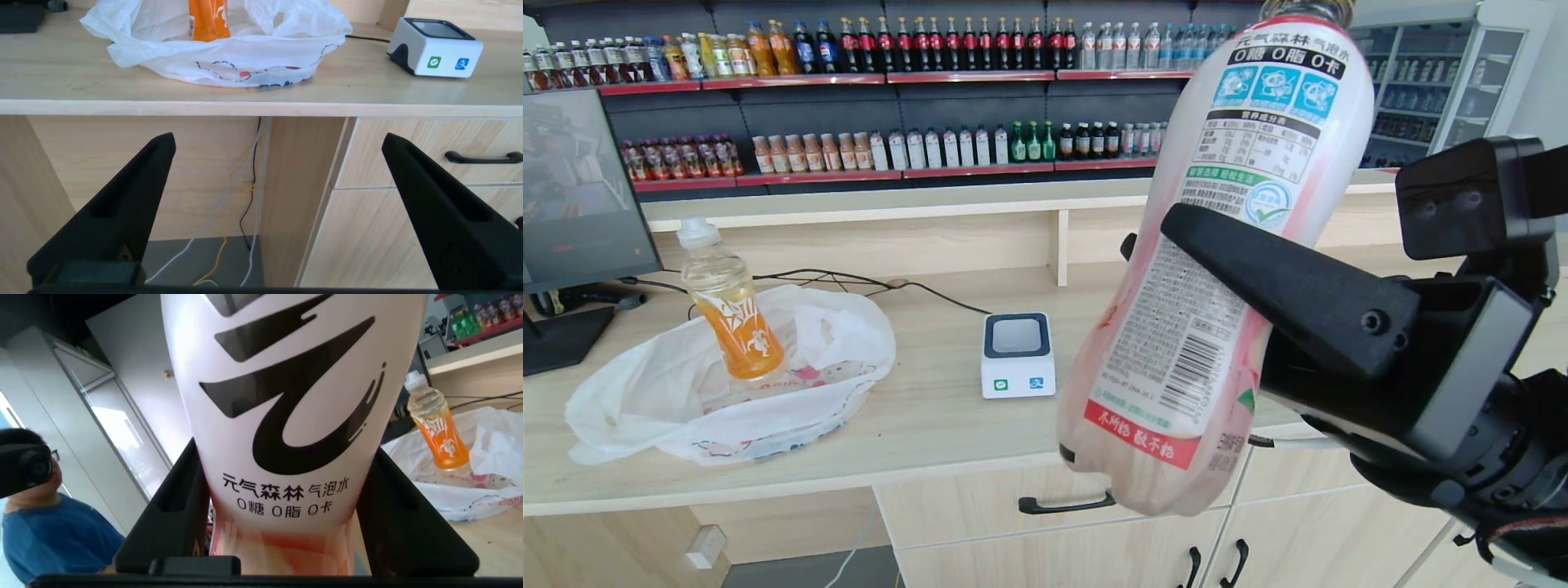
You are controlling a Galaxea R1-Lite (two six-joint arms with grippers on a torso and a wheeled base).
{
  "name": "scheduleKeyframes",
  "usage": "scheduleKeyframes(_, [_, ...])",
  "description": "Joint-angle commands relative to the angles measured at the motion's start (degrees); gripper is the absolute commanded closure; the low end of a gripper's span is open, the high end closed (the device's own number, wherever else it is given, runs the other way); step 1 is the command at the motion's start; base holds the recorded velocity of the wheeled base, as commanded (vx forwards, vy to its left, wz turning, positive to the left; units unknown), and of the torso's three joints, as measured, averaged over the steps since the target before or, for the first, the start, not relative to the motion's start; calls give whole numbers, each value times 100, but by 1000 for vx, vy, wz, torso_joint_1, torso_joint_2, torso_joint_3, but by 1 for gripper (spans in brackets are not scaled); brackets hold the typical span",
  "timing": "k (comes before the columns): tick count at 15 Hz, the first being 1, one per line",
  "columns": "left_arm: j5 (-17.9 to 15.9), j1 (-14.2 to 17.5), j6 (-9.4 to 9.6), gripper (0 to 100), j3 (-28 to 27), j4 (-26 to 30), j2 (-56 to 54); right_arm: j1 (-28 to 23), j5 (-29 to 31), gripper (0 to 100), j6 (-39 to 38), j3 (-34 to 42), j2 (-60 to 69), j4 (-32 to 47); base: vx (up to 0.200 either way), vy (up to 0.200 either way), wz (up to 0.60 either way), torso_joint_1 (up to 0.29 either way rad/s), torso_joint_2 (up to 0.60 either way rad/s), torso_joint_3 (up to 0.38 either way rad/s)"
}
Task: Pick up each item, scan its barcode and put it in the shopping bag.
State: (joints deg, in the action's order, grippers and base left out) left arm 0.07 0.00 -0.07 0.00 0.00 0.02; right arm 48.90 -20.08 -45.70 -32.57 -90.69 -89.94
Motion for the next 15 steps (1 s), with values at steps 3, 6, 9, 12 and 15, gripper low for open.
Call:
scheduleKeyframes(3, [1, 0, -1, 0, 0, 0, -2, -3, 4, 100, 167, 243, 165, -6, 0, 0, 0, 0, 0, 0])
scheduleKeyframes(6, [1, 0, -1, 0, 0, 0, -2, -3, 4, 100, 413, 348, 192, -6, 0, 0, 0, 0, 0, 0])
scheduleKeyframes(9, [1, 0, -1, 0, 0, 0, -2, -12, 21, 100, 870, 489, 183, -6, 0, 0, 0, 0, 0, 0])
scheduleKeyframes(12, [1, 0, -1, 0, 0, 0, -2, -179, 39, 100, 1740, 744, 174, -6, 0, 0, 0, 0, 0, 0])
scheduleKeyframes(15, [1, 0, -1, 0, 0, 0, -2, -223, 364, 100, 2971, 955, 113, -6, 0, 0, 0, 0, 0, 0])
